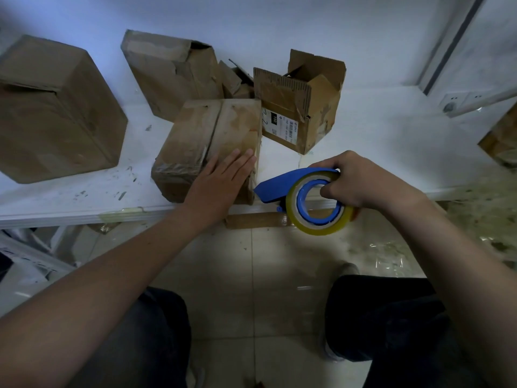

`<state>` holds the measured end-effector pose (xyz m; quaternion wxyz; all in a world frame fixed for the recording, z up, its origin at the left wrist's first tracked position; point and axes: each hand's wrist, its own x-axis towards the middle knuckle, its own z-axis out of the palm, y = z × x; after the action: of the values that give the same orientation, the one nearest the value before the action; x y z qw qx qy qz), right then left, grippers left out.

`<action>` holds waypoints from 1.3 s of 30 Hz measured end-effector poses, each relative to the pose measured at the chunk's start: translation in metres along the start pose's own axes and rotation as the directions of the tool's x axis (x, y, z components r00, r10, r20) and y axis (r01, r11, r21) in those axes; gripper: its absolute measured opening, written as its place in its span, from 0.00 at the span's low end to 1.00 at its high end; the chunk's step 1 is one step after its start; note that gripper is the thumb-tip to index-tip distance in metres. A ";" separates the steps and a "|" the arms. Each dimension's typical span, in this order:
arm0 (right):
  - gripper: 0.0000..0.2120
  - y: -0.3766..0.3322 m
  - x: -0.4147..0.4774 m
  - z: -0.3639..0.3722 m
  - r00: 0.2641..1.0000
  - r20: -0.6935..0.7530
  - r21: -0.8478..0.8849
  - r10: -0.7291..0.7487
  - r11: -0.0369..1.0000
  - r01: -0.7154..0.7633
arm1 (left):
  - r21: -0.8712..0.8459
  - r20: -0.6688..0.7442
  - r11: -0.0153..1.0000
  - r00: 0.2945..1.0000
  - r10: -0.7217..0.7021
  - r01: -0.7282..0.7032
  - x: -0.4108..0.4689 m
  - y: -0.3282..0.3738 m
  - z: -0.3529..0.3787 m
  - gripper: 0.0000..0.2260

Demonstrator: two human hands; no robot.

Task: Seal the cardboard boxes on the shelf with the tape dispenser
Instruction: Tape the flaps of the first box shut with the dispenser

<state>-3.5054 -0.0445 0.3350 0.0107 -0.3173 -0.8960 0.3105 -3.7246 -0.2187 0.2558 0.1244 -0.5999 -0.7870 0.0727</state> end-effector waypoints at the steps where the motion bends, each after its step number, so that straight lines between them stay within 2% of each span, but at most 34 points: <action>1: 0.20 -0.001 -0.001 0.000 1.000 -0.010 -0.012 0.002 1.000 -0.002 | -0.003 0.004 1.000 1.000 -0.001 0.001 0.000 0.000 0.000 0.36; 4: 0.25 -0.004 -0.009 0.001 0.997 -0.046 -0.110 -0.062 0.992 0.056 | -0.014 0.004 1.000 1.000 -0.006 0.006 -0.001 0.001 -0.002 0.37; 8: 0.27 -0.016 -0.020 0.001 0.950 -0.064 -0.367 -0.306 0.892 0.263 | -0.016 -0.012 1.000 1.000 -0.003 0.003 -0.001 0.002 -0.003 0.36; 11: 0.26 -0.020 -0.023 0.017 0.929 0.123 -0.533 -0.350 0.766 0.360 | -0.012 0.014 1.000 1.000 -0.019 0.020 0.001 0.001 -0.005 0.42; 13: 0.29 -0.015 -0.027 0.033 0.913 0.263 -0.469 -0.311 0.786 0.403 | 0.002 0.023 1.000 1.000 -0.013 0.013 0.003 0.000 -0.005 0.45; 15: 0.29 -0.010 -0.026 0.029 0.913 0.265 -0.351 -0.311 0.851 0.392 | 0.011 0.020 1.000 1.000 -0.007 0.006 0.003 -0.001 -0.004 0.46; 20: 0.28 0.013 -0.020 -0.003 0.947 0.002 -0.123 -0.322 0.940 0.319 | -0.014 0.033 0.999 0.999 -0.031 0.031 0.005 0.000 -0.001 0.50; 23: 0.28 0.034 -0.015 -0.011 0.960 -0.169 -0.025 -0.221 0.975 0.220 | -0.075 0.066 0.995 0.996 -0.062 0.067 0.006 0.002 -0.004 0.48; 26: 0.27 0.059 0.000 -0.020 0.933 -0.353 0.053 -0.078 0.993 0.103 | -0.103 0.106 0.987 0.988 -0.115 0.126 0.010 0.009 -0.011 0.46; 29: 0.27 0.083 0.018 -0.024 0.888 -0.457 0.122 0.051 0.993 0.006 | -0.114 0.157 0.976 0.973 -0.167 0.186 0.018 0.017 -0.014 0.48; 32: 0.27 0.100 0.033 -0.030 0.855 -0.497 0.196 0.149 0.979 -0.056 | -0.122 0.227 0.959 0.948 -0.224 0.256 0.027 0.021 -0.015 0.52; 39: 0.29 0.137 0.063 -0.024 0.793 -0.414 0.502 0.448 0.839 -0.212 | -0.131 0.176 0.927 0.929 -0.327 0.351 0.035 0.036 -0.013 0.55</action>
<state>-3.4735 0.0879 0.2663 0.2640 -0.5333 -0.6968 0.4004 -3.6963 -0.1757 0.2621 0.0265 -0.4554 -0.8893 0.0321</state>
